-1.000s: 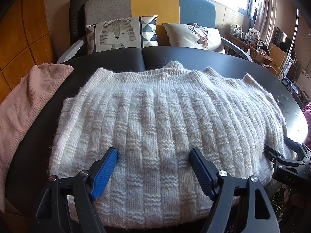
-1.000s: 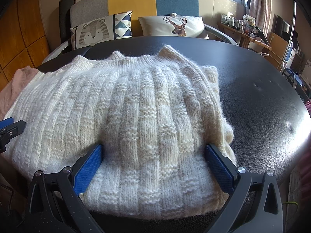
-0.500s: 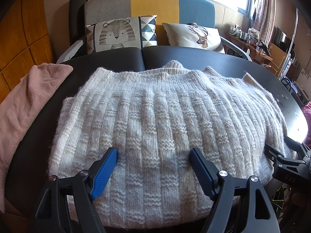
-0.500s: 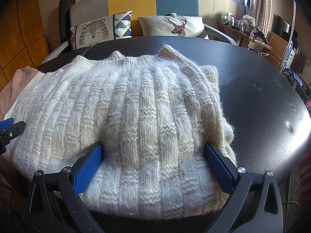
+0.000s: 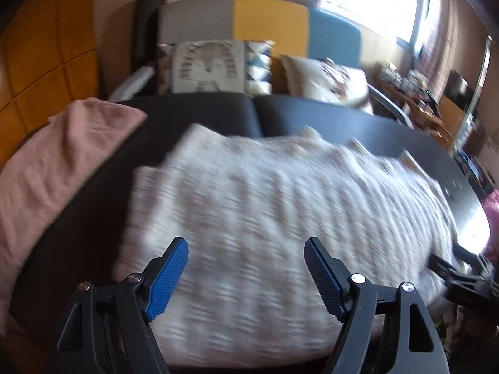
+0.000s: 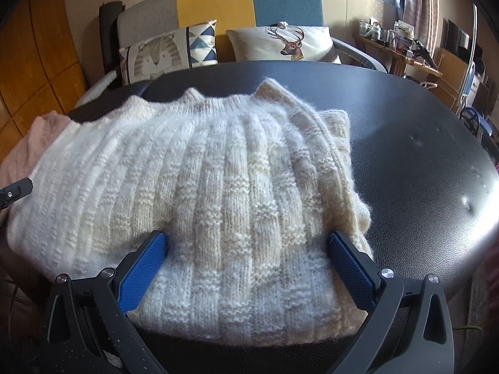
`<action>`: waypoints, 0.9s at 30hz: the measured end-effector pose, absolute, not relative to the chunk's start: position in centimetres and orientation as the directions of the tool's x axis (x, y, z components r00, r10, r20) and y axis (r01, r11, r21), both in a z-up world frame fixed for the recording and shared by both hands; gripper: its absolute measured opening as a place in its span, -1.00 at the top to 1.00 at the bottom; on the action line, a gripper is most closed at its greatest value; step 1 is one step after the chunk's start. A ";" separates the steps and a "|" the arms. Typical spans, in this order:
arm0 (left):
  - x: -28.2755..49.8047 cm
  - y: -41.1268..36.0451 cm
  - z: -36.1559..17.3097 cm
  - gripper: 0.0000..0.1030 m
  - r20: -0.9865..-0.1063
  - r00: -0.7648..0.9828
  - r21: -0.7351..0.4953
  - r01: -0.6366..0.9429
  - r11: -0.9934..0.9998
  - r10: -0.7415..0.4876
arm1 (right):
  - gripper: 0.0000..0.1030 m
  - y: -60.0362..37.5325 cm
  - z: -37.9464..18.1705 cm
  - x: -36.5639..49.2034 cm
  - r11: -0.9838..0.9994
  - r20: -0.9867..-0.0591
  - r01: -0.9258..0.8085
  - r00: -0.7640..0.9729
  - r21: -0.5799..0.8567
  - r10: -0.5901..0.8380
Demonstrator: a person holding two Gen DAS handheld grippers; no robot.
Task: Fold clothes
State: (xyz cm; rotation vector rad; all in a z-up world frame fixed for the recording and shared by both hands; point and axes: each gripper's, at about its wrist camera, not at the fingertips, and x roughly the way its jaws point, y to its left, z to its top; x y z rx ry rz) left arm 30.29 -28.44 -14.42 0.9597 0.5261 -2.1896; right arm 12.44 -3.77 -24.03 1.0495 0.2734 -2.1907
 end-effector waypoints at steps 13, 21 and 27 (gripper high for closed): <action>33.1 -38.6 -16.6 -0.53 -0.775 -0.459 -0.163 0.808 -0.566 -0.433 | -1.00 -0.9 -23.3 3.5 -0.824 -0.747 0.512 -0.444 0.242 -0.495; 32.8 -41.4 -18.7 -0.58 -0.812 -0.444 -0.181 0.808 -0.560 -0.379 | -1.00 -1.8 -25.5 -0.1 -0.811 -0.775 0.479 -0.348 0.336 -0.527; 32.2 -42.2 -20.0 -0.59 -0.801 -0.561 -0.346 0.719 -0.603 -0.209 | -1.00 -2.2 -25.8 -0.3 -0.788 -0.762 0.493 -0.325 0.369 -0.560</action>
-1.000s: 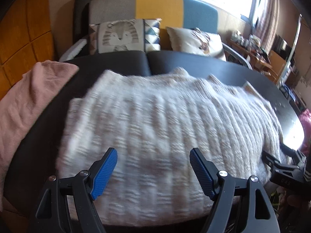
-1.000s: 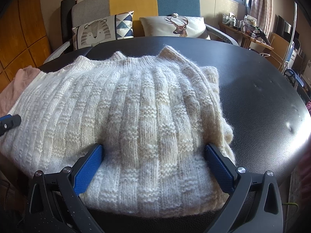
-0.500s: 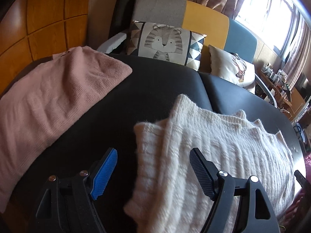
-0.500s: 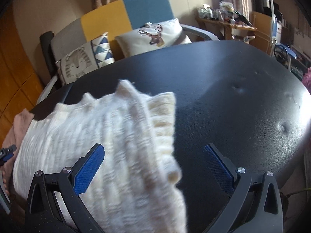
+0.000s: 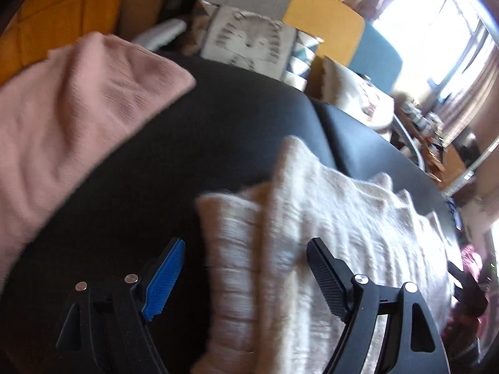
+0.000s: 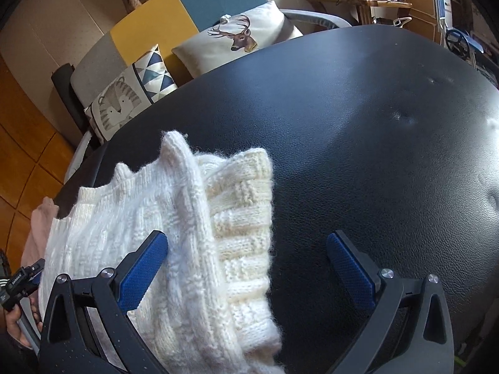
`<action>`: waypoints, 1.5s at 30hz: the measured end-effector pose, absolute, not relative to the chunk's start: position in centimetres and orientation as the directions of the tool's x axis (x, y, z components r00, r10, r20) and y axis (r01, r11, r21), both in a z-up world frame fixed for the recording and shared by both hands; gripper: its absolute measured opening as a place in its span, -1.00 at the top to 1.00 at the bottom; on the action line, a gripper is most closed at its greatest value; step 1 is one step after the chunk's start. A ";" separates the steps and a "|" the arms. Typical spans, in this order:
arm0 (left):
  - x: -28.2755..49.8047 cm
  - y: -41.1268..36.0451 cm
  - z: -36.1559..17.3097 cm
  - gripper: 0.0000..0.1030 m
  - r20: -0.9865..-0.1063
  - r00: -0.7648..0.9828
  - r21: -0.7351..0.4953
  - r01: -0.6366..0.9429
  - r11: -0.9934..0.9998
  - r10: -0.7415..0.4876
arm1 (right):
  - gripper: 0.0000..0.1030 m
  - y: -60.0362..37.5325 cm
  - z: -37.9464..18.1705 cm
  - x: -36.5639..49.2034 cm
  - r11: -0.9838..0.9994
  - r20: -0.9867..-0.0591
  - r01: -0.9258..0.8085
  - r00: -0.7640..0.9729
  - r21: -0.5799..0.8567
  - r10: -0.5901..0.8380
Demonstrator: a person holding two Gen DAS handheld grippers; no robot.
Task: Fold clothes
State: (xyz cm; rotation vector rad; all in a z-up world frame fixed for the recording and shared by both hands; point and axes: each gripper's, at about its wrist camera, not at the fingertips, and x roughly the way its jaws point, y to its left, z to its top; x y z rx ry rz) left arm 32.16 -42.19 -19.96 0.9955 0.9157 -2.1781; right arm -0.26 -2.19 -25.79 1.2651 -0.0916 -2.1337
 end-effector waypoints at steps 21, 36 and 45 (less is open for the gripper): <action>30.5 -41.5 -20.8 -0.72 -0.805 -0.563 -0.287 0.648 -0.705 -0.190 | -0.99 -4.6 -26.2 0.8 -0.744 -0.811 0.625 -0.296 0.235 -0.505; 29.3 -41.2 -20.3 0.49 -0.795 -0.590 -0.324 0.610 -0.723 -0.141 | 0.41 -6.4 -24.6 2.5 -0.690 -0.774 0.678 -0.285 0.254 -0.565; 31.0 -40.6 -17.5 0.58 -0.729 -0.652 -0.360 0.627 -0.691 -0.211 | 0.49 -6.7 -20.2 3.6 -0.673 -0.714 0.698 -0.340 0.245 -0.612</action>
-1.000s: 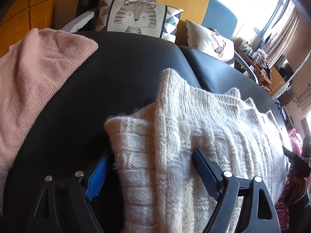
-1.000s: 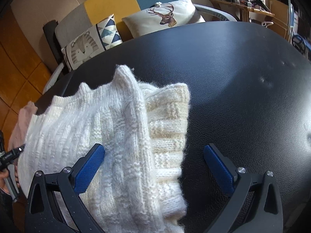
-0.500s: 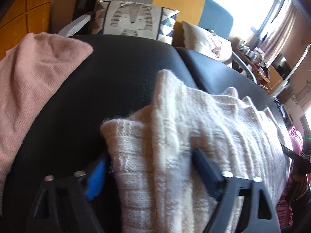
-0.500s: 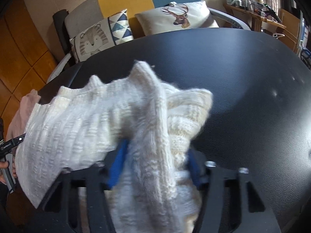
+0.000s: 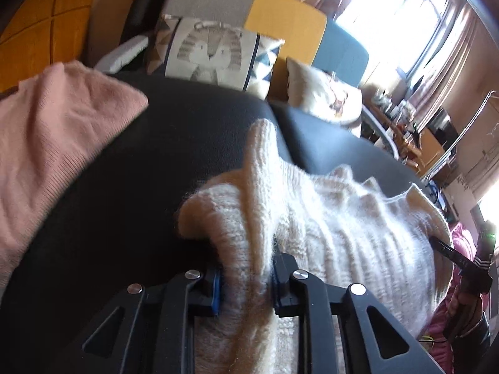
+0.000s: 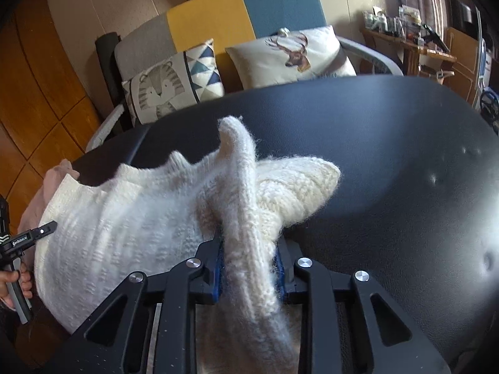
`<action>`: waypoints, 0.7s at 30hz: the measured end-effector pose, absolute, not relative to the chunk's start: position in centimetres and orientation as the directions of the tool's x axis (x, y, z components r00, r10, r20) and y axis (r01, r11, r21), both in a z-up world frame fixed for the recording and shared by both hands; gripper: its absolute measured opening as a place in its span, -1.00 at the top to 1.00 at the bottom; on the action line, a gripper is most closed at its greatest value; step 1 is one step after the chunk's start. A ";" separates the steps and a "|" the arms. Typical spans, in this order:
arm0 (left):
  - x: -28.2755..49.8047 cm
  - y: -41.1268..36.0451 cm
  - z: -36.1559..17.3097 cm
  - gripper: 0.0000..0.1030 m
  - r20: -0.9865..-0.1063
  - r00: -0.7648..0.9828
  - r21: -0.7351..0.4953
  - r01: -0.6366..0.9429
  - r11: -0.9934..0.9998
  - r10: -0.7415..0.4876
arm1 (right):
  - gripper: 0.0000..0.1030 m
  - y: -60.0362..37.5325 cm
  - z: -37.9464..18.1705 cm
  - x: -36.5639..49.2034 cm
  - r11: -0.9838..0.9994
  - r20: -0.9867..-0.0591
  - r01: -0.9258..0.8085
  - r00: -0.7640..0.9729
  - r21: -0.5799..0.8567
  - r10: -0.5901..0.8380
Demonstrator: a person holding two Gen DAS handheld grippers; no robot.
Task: Fold clothes
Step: 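Close both grippers on the folded sweater edge, then lift and carry the folded sweater onto the pink sweater, then open both grippers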
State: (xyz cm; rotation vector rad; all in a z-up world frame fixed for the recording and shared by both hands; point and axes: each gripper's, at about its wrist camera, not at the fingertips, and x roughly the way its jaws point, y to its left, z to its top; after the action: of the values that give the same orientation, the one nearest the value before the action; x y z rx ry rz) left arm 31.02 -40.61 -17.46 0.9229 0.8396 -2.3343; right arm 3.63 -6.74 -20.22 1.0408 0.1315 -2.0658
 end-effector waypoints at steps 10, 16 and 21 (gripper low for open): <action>39.0 -42.0 -11.2 0.68 -0.599 -0.720 -0.433 0.659 -0.615 -0.350 | 0.52 -15.3 -13.1 7.8 -0.507 -0.643 0.837 -0.275 0.206 -0.715; 48.7 -44.7 -8.4 0.68 -0.544 -0.661 -0.448 0.749 -0.488 -0.516 | 0.54 -27.2 -10.2 12.3 -0.340 -0.623 0.918 -0.144 0.206 -0.768; 57.9 -46.7 -6.7 0.68 -0.491 -0.557 -0.453 0.820 -0.350 -0.670 | 0.54 -39.0 -7.6 19.1 -0.159 -0.597 0.969 -0.014 0.191 -0.802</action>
State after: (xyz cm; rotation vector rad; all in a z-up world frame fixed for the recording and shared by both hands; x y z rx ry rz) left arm 57.90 -46.65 -6.67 0.2724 0.8381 -2.0063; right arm 19.09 -38.96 -7.62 0.6908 0.3146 -1.5973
